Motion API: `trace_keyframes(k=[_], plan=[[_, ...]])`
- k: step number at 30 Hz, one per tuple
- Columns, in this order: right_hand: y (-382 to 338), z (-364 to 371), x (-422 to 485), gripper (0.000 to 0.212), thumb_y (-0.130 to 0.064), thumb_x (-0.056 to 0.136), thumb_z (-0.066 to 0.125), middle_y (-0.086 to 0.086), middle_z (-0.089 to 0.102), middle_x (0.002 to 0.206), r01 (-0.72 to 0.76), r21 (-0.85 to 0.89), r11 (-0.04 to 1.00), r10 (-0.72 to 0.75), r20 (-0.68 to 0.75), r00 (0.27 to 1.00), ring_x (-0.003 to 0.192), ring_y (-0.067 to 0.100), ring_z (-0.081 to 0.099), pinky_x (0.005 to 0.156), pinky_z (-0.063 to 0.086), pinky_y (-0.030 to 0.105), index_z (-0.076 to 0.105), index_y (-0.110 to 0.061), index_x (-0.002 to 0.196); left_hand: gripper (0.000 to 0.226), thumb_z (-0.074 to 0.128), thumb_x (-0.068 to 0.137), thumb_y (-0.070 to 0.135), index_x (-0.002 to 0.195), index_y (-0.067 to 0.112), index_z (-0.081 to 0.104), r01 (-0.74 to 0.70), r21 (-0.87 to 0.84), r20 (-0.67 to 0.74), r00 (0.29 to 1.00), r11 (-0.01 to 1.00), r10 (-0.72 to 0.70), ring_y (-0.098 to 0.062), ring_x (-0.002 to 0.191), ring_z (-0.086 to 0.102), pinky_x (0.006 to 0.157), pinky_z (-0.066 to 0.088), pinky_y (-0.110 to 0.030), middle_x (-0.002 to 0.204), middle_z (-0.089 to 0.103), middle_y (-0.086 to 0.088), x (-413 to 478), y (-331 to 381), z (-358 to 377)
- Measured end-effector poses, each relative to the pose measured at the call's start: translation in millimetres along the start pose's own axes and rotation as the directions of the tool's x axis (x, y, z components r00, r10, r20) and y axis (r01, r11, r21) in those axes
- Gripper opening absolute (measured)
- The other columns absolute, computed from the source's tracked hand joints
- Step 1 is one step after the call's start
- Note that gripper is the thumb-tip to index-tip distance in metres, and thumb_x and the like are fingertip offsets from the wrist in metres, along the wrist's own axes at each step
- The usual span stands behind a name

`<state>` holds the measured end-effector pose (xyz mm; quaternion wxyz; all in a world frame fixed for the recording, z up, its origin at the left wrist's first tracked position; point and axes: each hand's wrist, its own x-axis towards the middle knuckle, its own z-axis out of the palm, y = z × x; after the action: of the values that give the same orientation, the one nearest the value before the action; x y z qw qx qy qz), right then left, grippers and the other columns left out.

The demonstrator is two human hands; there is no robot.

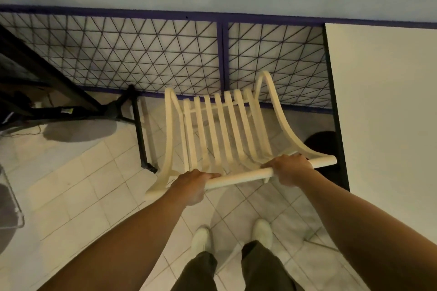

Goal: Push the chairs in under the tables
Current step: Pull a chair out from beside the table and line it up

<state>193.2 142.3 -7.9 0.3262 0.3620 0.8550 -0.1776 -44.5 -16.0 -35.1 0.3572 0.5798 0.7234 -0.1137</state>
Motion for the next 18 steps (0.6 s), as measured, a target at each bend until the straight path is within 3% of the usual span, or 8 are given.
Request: trace_keyframes(k=[8, 16, 18], plan=[[-48.5, 30.4, -22.1, 0.057, -0.018, 0.093, 0.06, -0.006, 0.062, 0.124, -0.12, 0.169, 0.978, 0.119, 0.011, 0.993, 0.113, 0.023, 0.06, 0.097, 0.046, 0.048, 0.047, -0.047, 0.14, 0.079, 0.056, 0.094, 0.002, 0.152, 0.052, 0.034, -0.116, 0.135, 0.065, 0.992, 0.984, 0.108, -0.029, 0.103, 0.063, 0.073, 0.045, -0.035, 0.121, 0.058, -0.005, -12.8, -33.3, -15.5], [-84.6, 50.5, -39.5, 0.053, -0.016, 0.095, 0.057, -0.004, 0.064, 0.119, -0.199, 0.246, 0.949, 0.215, -0.038, 0.976, 0.107, 0.021, 0.063, 0.096, 0.051, 0.043, 0.05, -0.044, 0.139, 0.079, 0.053, 0.094, 0.001, 0.149, 0.055, 0.036, -0.174, 0.201, 0.075, 0.984, 0.964, 0.162, -0.023, 0.085, 0.058, 0.07, 0.046, -0.035, 0.112, 0.06, -0.002, -18.5, -54.6, -13.1], [-85.2, 52.0, -38.5, 0.052, -0.017, 0.095, 0.059, -0.004, 0.064, 0.118, -0.204, 0.256, 0.945, 0.218, -0.027, 0.976, 0.107, 0.021, 0.063, 0.096, 0.051, 0.043, 0.05, -0.045, 0.138, 0.078, 0.053, 0.094, 0.003, 0.148, 0.056, 0.037, -0.177, 0.195, 0.061, 0.984, 0.965, 0.168, -0.026, 0.091, 0.062, 0.071, 0.047, -0.035, 0.114, 0.062, -0.003, -17.6, -58.5, -10.2]])
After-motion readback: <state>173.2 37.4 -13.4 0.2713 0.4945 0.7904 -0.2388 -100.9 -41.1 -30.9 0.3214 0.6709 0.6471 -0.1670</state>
